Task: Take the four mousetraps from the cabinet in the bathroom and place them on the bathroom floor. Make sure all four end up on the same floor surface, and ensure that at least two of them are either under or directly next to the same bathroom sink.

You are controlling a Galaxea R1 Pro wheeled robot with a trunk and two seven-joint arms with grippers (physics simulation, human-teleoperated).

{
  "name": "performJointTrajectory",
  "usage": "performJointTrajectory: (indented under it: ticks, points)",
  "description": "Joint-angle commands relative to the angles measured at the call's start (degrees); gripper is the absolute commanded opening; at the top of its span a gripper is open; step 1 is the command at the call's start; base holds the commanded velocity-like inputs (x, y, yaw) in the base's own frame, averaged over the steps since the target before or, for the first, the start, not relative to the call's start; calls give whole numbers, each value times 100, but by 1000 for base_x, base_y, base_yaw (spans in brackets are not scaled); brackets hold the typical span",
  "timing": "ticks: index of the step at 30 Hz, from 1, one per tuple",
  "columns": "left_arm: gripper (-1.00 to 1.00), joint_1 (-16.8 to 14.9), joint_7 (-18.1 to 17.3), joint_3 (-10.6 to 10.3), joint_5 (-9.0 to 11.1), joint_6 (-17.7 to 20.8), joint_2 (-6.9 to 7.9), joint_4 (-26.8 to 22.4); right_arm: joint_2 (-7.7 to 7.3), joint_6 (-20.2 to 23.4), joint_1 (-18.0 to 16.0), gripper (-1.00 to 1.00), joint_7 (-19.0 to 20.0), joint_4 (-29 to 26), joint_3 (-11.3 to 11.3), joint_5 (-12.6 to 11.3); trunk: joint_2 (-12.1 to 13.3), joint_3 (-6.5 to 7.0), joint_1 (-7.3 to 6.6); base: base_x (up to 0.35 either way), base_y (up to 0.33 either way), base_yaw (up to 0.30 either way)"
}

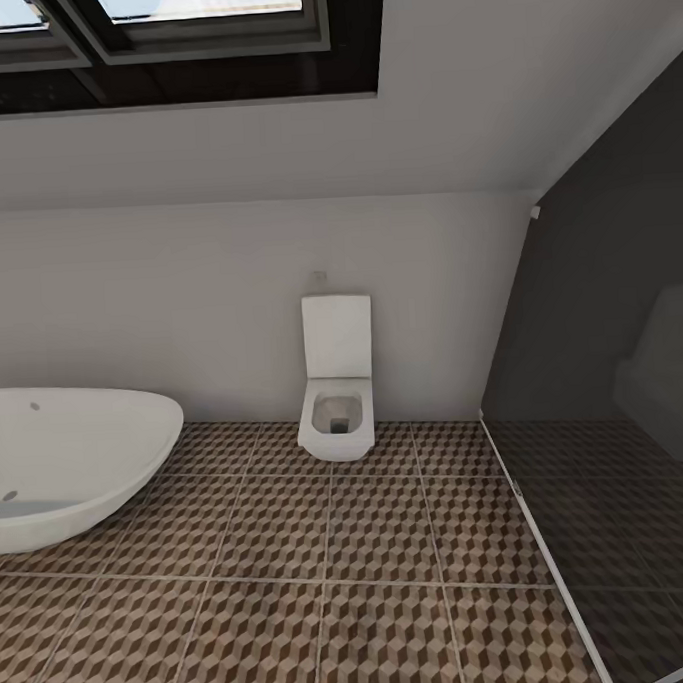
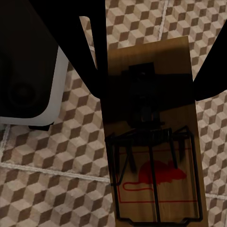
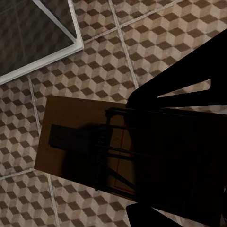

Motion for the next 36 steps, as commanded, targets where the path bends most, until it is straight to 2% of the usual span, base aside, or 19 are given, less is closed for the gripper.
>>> performJointTrajectory:
  ticks: [1,36]
  points:
    - [-100,-7,34,-40,-12,-20,-3,14,0,-9,-3,-100,-49,-1,51,-12,-11,-11,3,0,0,0]
    - [-100,-7,34,-40,-12,-21,-3,14,-1,-9,-3,-100,-49,-1,51,-10,-11,-11,3,0,0,0]
